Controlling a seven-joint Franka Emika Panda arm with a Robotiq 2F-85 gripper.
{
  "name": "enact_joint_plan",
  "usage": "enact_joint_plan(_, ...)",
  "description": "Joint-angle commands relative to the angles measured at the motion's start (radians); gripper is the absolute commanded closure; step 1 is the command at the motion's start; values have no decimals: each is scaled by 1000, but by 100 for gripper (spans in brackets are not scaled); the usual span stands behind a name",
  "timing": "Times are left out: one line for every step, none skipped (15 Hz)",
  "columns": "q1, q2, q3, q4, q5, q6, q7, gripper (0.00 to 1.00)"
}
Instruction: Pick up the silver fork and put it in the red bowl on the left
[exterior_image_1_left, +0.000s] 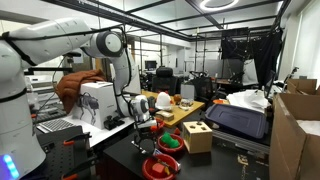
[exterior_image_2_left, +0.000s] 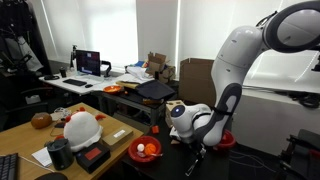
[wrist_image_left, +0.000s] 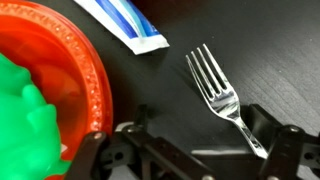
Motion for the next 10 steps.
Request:
enact_joint_plan(-65,26,42,35,7,24,-56,9)
enact_joint_plan(-84,27,58,37,13,27,-77,28)
enact_joint_plan(-98,27,71,36,18,28,-96,33)
enact_joint_plan(-114,27,85,35,22,31,-116,41)
enact_joint_plan(-126,27,92,40,25,32,-127,50)
enact_joint_plan(-142,28,104,44,28,37,-152,56)
enact_joint_plan(-152,30,112,51,31,34,-167,65)
enact_joint_plan(-169,30,125,53,37,37,-190,72)
enact_joint_plan(-177,29,132,54,42,37,-205,80)
enact_joint_plan(-187,29,142,55,48,36,-224,87)
